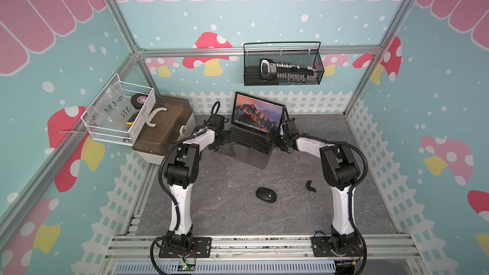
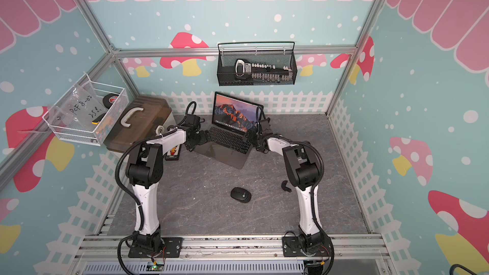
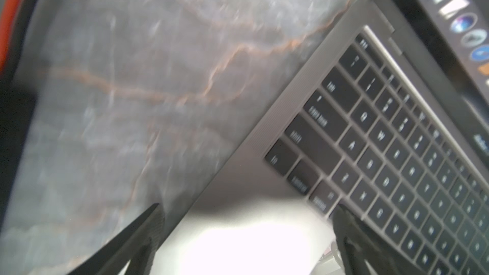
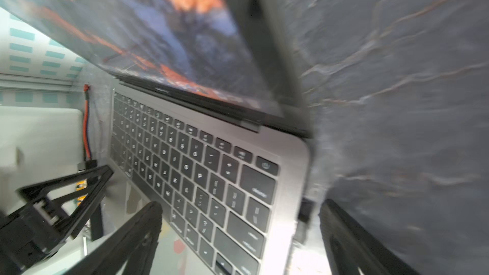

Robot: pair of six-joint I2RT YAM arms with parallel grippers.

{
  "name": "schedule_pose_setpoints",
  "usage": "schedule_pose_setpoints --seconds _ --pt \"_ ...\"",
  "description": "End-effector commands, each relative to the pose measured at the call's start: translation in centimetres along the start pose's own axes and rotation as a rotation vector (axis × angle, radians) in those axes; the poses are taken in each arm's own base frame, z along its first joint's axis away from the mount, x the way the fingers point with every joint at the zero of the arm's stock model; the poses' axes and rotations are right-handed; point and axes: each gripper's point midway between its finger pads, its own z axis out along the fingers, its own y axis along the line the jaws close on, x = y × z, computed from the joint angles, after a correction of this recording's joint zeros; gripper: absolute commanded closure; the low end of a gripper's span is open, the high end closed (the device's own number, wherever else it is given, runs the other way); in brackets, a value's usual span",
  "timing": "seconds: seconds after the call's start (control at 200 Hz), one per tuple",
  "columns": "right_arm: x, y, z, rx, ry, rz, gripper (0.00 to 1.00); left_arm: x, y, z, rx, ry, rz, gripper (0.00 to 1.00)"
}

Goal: Insert the wireless mouse receiver into the laptop
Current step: Adjust the laptop at the center of the board.

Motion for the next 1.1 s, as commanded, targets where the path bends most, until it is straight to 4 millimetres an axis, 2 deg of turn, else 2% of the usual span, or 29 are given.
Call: schedule_pose_setpoints --seconds 0.0,0.04,0.21,0.365,0.43,0.445,0.505,0.565,0.665,0.731,0.751,0.811,0.966,1.096 --pt "-1.2 -3.7 -3.1 0.109 -0.016 -0.050 0.04 5.4 -1.6 -0.3 0.066 0.141 -0.047 0.00" --pt "-1.3 -4.4 -3.8 0.114 -0.012 -0.064 0.05 5.8 -1.6 -0.7 0.076 0.145 -0.051 0.01" --pt "0.4 -6.0 -5.3 0.139 0.044 -0.128 0.05 8.6 -2.6 -2.0 0.134 0.177 -0.025 0.01" --pt "1.1 -7.0 -6.5 0.163 0.045 -0.127 0.05 9.7 -4.9 -3.4 0.200 0.173 0.010 0.01" --pt "1.5 -7.7 -6.6 0.175 0.051 -0.120 0.05 10.1 -5.2 -4.0 0.189 0.159 0.013 0.01" --pt "1.0 -7.0 -7.4 0.161 0.032 -0.126 0.05 10.2 -5.2 -4.2 0.184 0.154 0.013 0.01" --pt "1.2 -6.8 -7.7 0.148 0.034 -0.134 0.05 10.7 -4.7 -4.7 0.157 0.136 0.006 0.01" --pt "1.6 -6.4 -7.6 0.115 0.053 -0.147 0.05 11.3 -4.6 -5.2 0.162 0.131 -0.006 0.01" --pt "2.7 -5.7 -7.0 0.054 0.102 -0.166 0.05 12.7 -5.7 -5.9 0.223 0.141 -0.004 0.01" --pt "3.0 -5.7 -6.9 0.046 0.114 -0.175 0.06 13.1 -5.7 -6.0 0.230 0.145 -0.001 0.01" --pt "3.0 -5.8 -6.9 0.049 0.117 -0.176 0.05 13.9 -6.5 -6.2 0.238 0.154 0.022 0.01" --pt "3.0 -5.8 -6.9 0.051 0.118 -0.183 0.05 14.5 -6.3 -6.1 0.225 0.154 0.026 0.01" --pt "3.0 -6.1 -7.8 0.087 0.122 -0.202 0.05 13.6 -4.3 -6.3 0.147 0.093 0.013 0.01" --pt "3.6 -8.0 -9.4 0.195 0.130 -0.236 0.05 12.2 -3.9 -7.8 0.160 0.046 0.015 0.00"
